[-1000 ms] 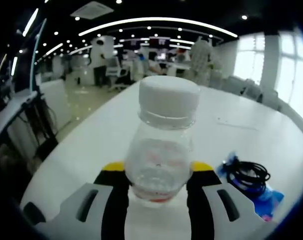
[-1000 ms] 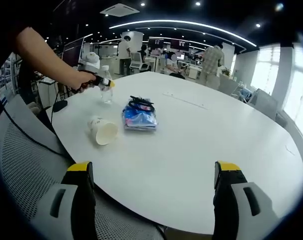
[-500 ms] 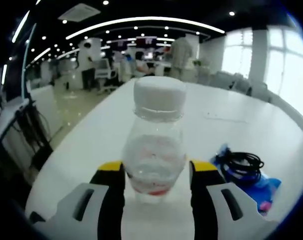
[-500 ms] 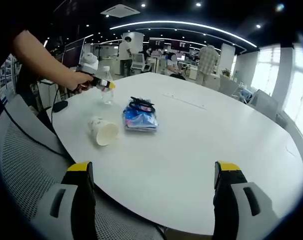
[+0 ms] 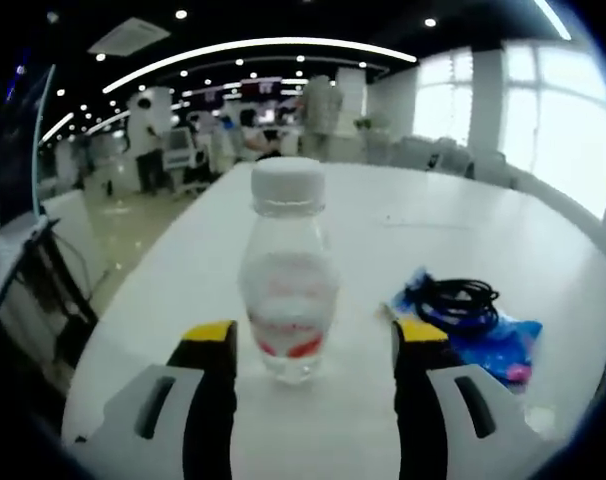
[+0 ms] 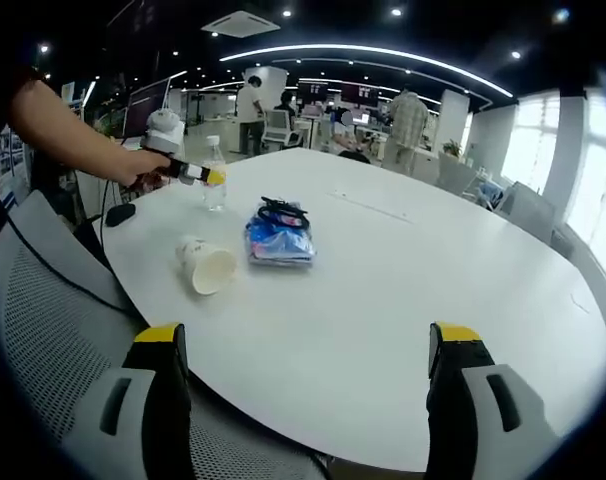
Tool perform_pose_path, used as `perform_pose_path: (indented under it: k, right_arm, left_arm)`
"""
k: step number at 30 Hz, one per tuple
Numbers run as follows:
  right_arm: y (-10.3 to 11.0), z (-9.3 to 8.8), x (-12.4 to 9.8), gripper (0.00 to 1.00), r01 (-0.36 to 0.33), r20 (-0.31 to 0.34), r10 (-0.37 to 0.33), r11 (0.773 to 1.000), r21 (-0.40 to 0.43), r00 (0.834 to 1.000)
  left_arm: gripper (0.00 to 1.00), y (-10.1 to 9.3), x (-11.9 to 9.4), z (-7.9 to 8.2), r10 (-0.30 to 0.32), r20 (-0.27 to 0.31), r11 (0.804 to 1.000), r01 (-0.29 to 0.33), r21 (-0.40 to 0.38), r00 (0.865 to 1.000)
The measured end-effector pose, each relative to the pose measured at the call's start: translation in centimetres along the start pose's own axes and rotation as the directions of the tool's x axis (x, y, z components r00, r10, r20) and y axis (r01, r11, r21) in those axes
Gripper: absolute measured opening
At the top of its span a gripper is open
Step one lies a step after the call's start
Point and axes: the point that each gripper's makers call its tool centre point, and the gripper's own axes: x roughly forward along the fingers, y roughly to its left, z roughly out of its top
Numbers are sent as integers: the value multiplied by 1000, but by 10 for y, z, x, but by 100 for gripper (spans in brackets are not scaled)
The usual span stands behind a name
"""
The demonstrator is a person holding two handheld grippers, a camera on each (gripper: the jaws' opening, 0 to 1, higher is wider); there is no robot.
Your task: Arrange the tabletop items into an orderly group along one side of the table until the central work area is clear of visible clutter.
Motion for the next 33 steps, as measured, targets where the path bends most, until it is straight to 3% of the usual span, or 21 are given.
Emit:
perform_pose_path:
  k: [14,27,33]
  right_arm:
    - [-2,0,1,100,4,1,-4,1000,-1,1000]
    - [-2,0,1,100,11,0,-11,1000,-4,1000]
    - [-2,-1,1,98,9,-6,-9,1000,-3,1000]
  left_arm:
    - [78,-32,-26,1,-118,-10,990,118,74,993]
    - [95,-82,-40,-4,-253,-39,936,255,241,967]
    - [98,-100,-47,-14,-300,-67,915,307,262,952]
